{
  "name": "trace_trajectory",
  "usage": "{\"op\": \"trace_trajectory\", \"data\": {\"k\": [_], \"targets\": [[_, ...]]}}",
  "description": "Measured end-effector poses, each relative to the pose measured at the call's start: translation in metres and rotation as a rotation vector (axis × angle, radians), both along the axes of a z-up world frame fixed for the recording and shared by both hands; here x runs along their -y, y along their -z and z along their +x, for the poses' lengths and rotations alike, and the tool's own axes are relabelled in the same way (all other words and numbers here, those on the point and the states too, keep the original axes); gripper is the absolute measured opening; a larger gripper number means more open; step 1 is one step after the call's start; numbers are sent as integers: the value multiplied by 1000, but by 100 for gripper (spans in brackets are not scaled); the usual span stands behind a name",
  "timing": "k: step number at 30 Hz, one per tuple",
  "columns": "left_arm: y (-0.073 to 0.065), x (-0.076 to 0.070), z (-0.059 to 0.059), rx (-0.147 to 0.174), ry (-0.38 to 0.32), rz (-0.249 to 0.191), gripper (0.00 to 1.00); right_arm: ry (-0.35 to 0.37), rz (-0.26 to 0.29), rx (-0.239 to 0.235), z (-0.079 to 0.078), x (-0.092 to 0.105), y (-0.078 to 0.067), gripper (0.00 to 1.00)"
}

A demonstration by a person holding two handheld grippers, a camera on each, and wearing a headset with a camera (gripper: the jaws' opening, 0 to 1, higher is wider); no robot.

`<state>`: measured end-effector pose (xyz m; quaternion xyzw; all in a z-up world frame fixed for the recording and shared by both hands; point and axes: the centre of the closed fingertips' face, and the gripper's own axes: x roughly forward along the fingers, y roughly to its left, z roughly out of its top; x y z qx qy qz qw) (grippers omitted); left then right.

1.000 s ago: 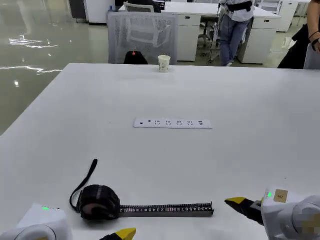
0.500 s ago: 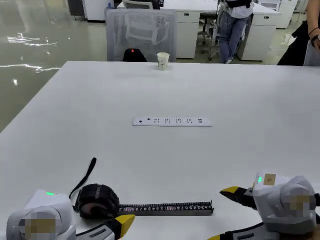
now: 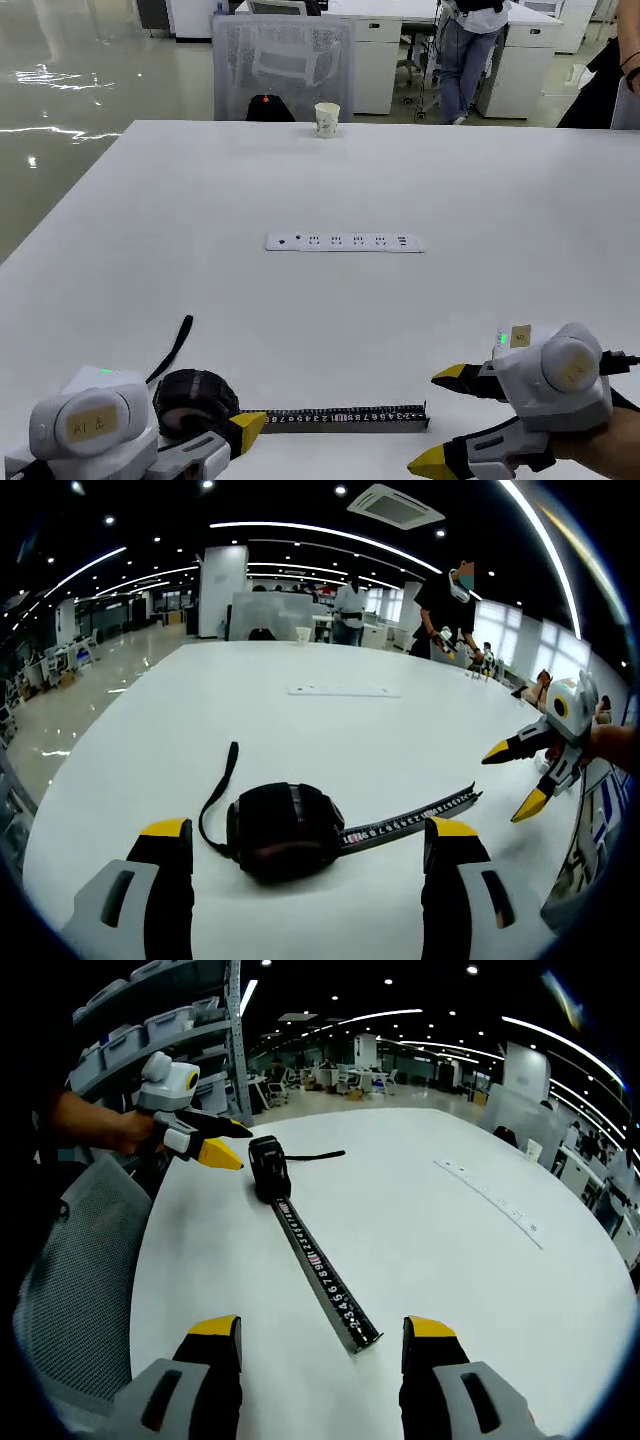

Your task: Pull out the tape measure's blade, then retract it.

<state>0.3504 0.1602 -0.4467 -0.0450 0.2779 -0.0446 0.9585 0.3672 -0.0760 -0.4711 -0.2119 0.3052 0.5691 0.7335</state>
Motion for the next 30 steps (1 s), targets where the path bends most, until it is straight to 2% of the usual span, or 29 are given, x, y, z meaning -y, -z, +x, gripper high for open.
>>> {"op": "trace_trajectory", "data": {"k": [8,25,30], "targets": [[6,-5,6,-20,-35,-8,86,-37,-32,-6,5,2,8,53],[22,-14,14,-65,-99,-8,75,-108,-89,29,18,8,25,28],[24,-16,16,-72,-108,-10,73,-117,-104,34,21,9,32,25]]}}
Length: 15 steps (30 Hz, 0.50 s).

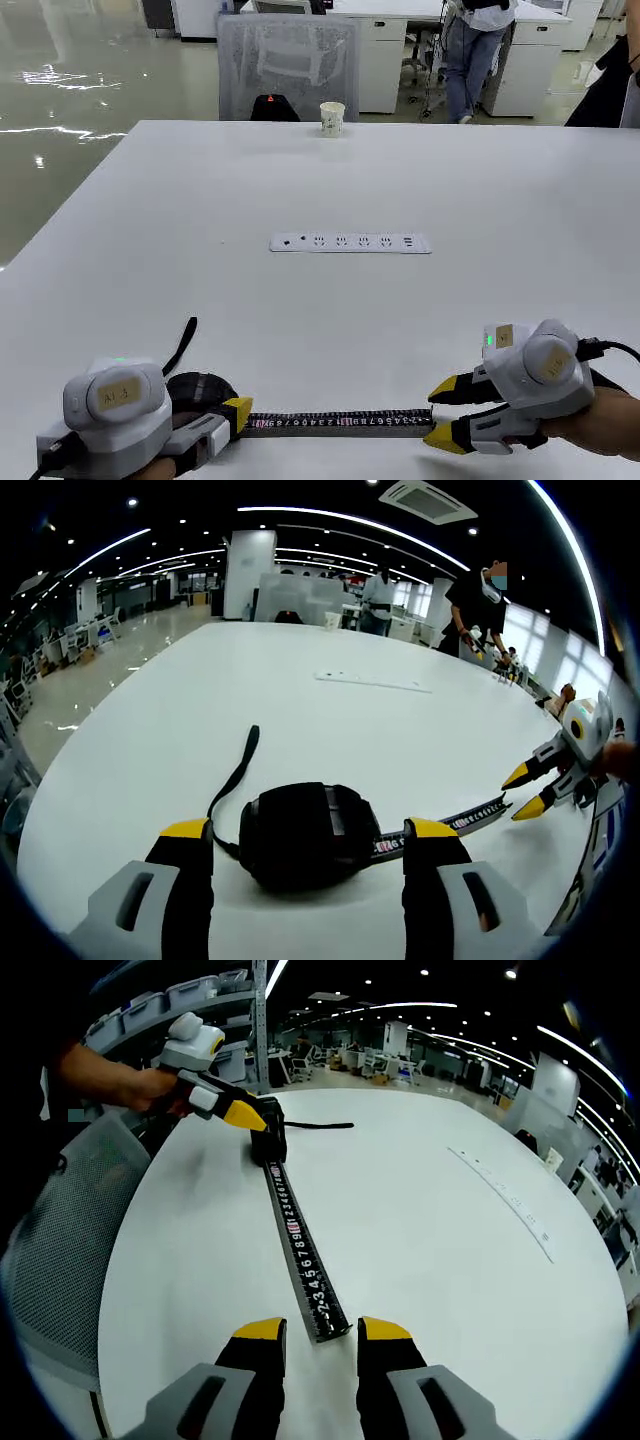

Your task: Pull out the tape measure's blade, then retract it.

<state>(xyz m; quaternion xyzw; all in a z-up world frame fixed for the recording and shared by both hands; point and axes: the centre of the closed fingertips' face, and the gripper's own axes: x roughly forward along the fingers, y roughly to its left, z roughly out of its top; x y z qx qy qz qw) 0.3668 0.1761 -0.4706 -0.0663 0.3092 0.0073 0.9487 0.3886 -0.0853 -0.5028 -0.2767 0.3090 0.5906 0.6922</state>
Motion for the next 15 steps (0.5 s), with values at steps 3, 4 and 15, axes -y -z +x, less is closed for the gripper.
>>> {"op": "trace_trajectory", "data": {"k": [3,4,15], "targets": [[2,1,2,-4,0,1,73,11,-9,-10,2,1,4,24],[3,1,2,-7,0,1,72,7,-10,-9,3,1,5,23],[11,6,8,-26,11,-3,68,-14,-18,-18,5,-2,14,17]]}}
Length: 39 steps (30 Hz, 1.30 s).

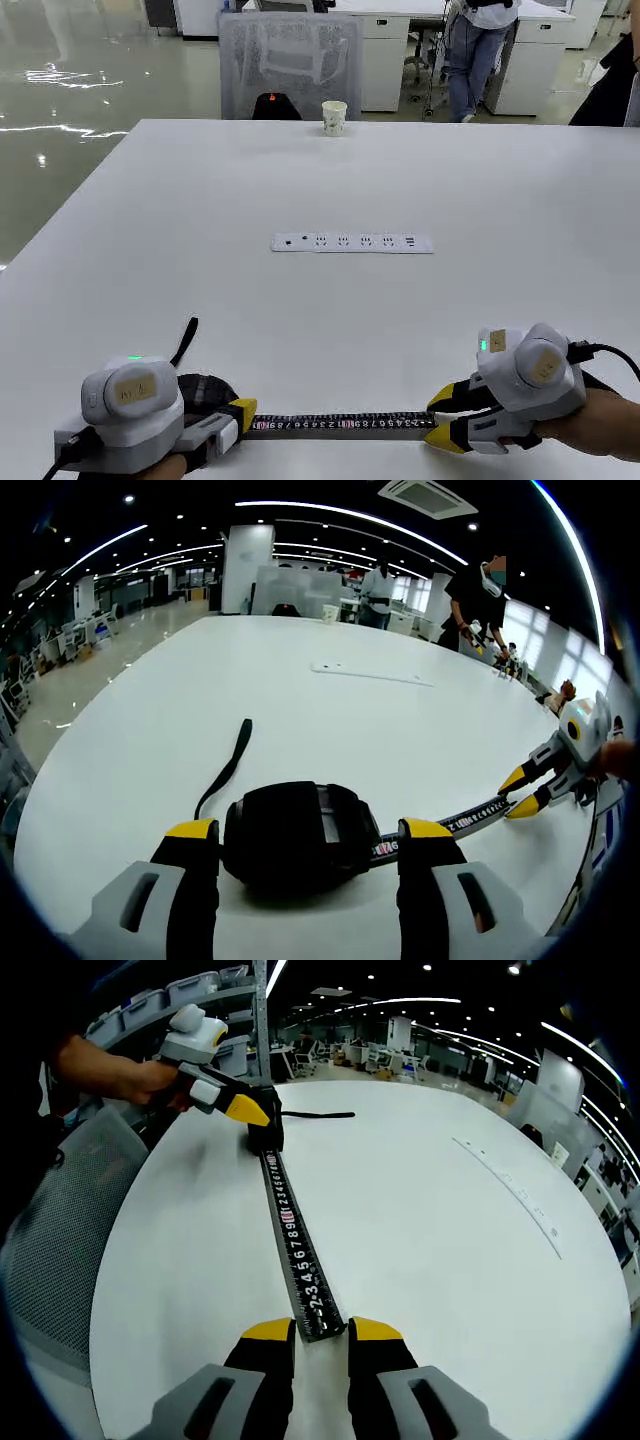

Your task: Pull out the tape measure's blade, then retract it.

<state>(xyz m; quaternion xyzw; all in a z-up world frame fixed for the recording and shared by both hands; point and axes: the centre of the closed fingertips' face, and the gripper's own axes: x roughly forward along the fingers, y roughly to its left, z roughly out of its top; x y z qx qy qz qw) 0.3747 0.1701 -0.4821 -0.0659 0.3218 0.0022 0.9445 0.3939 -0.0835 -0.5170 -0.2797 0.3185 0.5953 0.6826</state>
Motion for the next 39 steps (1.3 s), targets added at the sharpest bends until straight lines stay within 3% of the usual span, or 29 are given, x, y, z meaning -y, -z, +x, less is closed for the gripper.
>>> {"op": "trace_trajectory", "data": {"k": [17,39], "targets": [[3,0,1,-11,-10,26,66,2,27,-4,2,-2,3,12],[9,-4,2,-50,-43,50,64,-19,27,8,0,-1,3,10]]}}
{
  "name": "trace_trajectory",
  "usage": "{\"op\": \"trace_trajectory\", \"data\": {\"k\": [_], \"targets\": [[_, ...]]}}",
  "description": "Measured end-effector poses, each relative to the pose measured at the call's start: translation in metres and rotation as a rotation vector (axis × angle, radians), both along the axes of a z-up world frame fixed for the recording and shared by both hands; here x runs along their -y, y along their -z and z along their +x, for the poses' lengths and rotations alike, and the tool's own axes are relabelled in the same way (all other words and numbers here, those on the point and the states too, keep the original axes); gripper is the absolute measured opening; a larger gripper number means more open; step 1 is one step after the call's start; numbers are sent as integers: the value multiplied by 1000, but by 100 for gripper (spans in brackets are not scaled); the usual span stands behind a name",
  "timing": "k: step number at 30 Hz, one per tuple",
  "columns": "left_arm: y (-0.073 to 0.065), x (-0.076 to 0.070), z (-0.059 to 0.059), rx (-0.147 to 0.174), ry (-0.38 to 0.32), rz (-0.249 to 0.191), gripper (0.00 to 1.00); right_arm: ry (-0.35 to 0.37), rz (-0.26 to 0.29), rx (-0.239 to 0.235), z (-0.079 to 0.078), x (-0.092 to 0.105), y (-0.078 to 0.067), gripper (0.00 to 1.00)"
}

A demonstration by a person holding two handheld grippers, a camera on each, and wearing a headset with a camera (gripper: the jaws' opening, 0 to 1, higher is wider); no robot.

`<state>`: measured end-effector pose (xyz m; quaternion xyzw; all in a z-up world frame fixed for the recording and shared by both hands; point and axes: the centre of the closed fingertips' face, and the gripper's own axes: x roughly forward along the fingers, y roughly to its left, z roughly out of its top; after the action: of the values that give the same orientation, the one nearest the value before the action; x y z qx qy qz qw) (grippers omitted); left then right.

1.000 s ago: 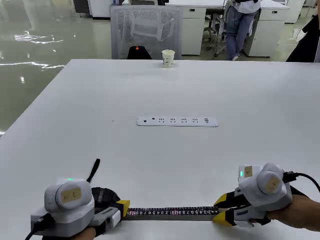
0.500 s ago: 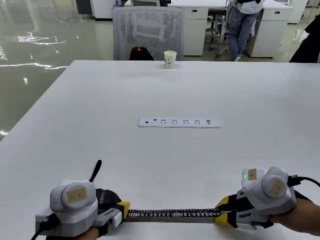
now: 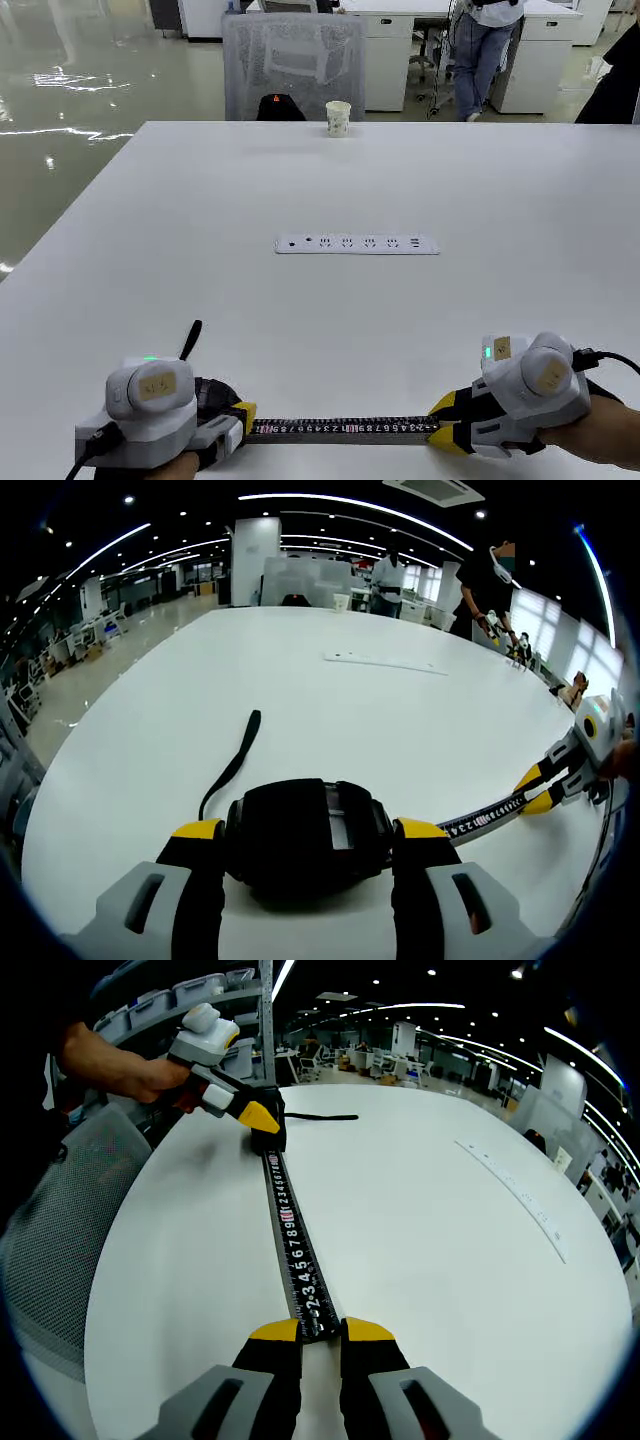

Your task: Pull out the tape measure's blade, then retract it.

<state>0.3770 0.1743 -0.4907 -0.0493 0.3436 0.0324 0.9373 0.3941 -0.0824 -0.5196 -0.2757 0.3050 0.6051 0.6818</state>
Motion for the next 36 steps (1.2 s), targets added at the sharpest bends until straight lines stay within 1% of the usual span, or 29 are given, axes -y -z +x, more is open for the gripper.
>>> {"op": "trace_trajectory", "data": {"k": [14,17,22,28,29,31,36], "targets": [[1,0,0,-15,-4,13,62,0,-6,5,0,0,0,10],[1,0,-1,-36,-1,14,61,-3,-6,4,-1,0,0,10],[1,-1,-2,-35,1,20,60,-3,-9,2,-2,1,0,10],[2,-1,-2,-45,4,22,59,2,-8,-4,-2,1,0,10],[2,-1,-3,-50,5,28,59,1,-7,-4,-2,1,0,10],[2,-1,-2,-45,5,28,59,0,-7,-5,-2,0,0,10],[2,-1,-1,-46,8,28,58,-1,-7,-4,-2,-1,0,10]]}}
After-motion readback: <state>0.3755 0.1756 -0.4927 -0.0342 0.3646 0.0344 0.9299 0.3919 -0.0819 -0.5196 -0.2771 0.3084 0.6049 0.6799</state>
